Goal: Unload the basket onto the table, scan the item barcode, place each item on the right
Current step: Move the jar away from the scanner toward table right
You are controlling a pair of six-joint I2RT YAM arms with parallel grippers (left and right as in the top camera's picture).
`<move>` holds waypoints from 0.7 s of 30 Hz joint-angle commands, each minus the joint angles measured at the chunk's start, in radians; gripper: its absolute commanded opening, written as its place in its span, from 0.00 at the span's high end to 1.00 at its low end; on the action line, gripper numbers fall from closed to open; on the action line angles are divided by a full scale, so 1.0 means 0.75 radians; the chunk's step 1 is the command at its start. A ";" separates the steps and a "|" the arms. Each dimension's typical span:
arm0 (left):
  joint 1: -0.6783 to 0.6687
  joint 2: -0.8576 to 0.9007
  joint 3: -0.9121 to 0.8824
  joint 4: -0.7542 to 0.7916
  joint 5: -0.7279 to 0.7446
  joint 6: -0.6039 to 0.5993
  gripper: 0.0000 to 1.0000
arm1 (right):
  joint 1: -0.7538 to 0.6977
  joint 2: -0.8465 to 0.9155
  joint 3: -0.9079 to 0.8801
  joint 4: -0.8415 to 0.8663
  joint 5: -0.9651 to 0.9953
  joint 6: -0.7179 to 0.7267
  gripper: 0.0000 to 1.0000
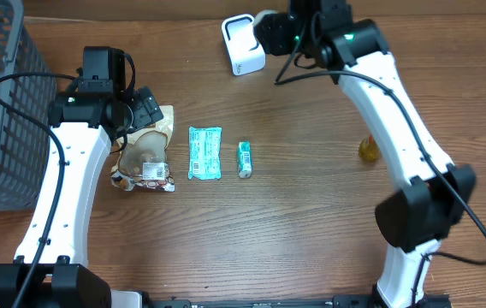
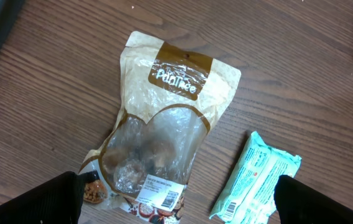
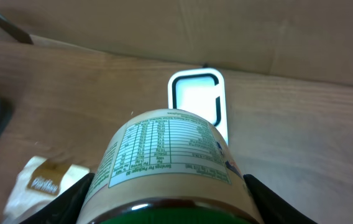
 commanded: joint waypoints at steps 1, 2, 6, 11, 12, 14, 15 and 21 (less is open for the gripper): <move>0.005 0.004 0.012 -0.001 0.002 0.009 0.00 | 0.007 0.077 0.025 0.127 0.007 -0.011 0.91; 0.005 0.004 0.012 -0.001 0.002 0.009 0.01 | 0.007 0.095 0.025 0.163 0.009 -0.011 0.91; 0.005 0.004 0.012 -0.001 0.002 0.009 0.00 | 0.008 0.173 0.025 0.338 0.019 -0.012 0.92; 0.005 0.004 0.012 -0.001 0.002 0.009 0.00 | 0.010 0.237 0.025 0.487 0.039 -0.147 0.92; 0.005 0.004 0.012 -0.001 0.002 0.009 0.00 | 0.015 0.246 0.025 0.511 0.055 -0.188 0.92; 0.005 0.004 0.012 -0.001 0.002 0.009 0.00 | 0.027 0.267 0.025 0.562 0.113 -0.268 0.92; 0.005 0.004 0.012 -0.001 0.002 0.009 0.00 | 0.035 0.281 0.025 0.587 0.144 -0.306 0.92; 0.005 0.004 0.012 -0.001 0.002 0.009 0.00 | 0.078 0.342 0.024 0.749 0.269 -0.516 0.92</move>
